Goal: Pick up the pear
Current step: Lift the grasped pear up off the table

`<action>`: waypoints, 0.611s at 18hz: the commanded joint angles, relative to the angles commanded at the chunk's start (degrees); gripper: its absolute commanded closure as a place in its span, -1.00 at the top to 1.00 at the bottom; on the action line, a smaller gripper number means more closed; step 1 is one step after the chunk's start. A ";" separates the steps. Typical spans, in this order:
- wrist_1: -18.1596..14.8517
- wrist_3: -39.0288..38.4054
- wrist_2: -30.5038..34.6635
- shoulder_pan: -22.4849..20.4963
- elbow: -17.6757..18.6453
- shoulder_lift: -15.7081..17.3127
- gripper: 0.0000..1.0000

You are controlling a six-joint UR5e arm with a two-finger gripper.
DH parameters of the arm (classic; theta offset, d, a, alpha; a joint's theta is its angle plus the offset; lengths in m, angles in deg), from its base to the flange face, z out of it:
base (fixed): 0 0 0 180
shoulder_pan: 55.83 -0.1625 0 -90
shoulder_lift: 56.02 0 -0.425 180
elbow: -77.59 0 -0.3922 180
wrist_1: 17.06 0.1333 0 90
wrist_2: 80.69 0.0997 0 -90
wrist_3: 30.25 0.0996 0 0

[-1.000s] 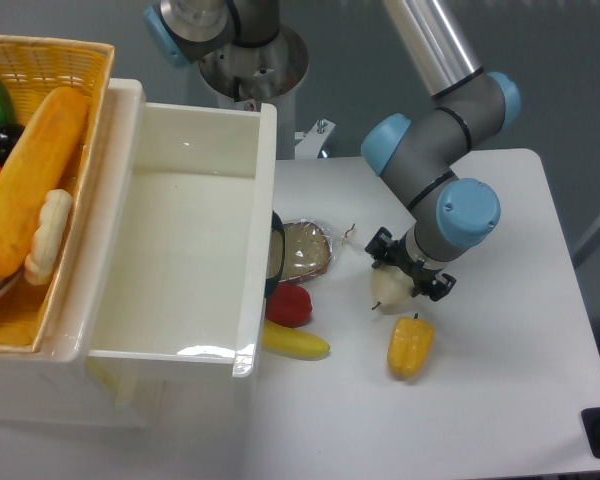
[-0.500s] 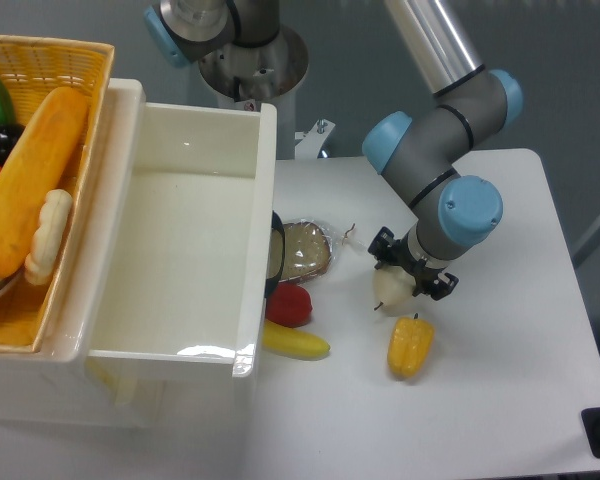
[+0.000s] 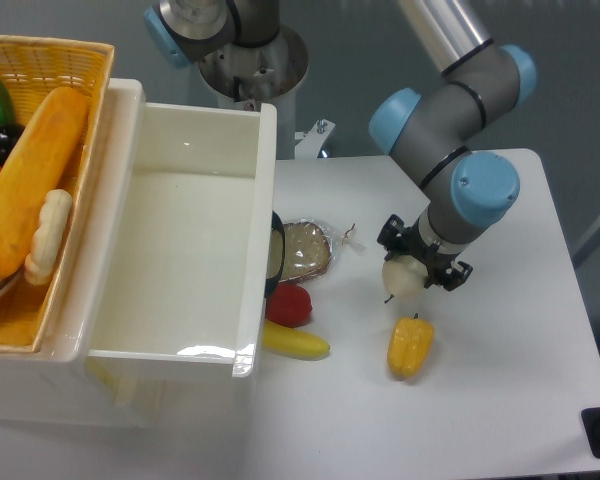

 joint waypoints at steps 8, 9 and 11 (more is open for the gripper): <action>-0.70 -0.61 -5.90 0.52 -0.53 4.84 -0.25; -1.49 -0.61 -6.08 0.61 -0.53 5.19 -0.26; -2.46 -0.61 -6.25 0.79 -0.53 5.98 -0.26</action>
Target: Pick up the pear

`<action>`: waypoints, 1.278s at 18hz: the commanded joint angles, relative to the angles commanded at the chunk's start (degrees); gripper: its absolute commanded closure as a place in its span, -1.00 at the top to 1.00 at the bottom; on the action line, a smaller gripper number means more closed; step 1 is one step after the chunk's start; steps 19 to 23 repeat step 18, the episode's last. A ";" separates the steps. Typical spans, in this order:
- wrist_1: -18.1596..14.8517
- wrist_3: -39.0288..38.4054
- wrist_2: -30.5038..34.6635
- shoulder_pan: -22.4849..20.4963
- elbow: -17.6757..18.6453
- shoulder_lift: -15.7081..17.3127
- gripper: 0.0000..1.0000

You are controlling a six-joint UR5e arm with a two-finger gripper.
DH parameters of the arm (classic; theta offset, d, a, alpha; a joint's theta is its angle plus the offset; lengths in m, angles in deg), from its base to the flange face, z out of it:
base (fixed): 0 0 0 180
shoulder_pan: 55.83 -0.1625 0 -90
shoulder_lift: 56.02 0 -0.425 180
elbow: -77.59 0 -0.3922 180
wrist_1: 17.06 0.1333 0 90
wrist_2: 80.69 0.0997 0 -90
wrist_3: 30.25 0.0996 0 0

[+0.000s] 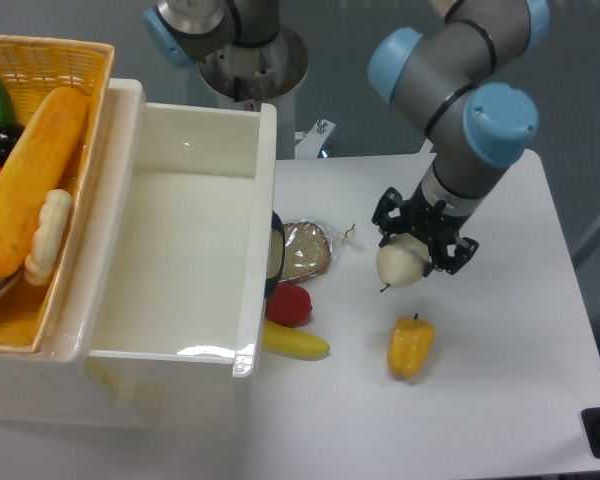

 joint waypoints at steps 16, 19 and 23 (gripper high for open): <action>-1.85 0.44 0.00 -0.17 0.53 0.88 -0.25; -1.85 0.44 -0.09 -0.35 0.70 0.88 -0.25; -1.85 0.44 -0.09 -0.35 0.70 0.88 -0.25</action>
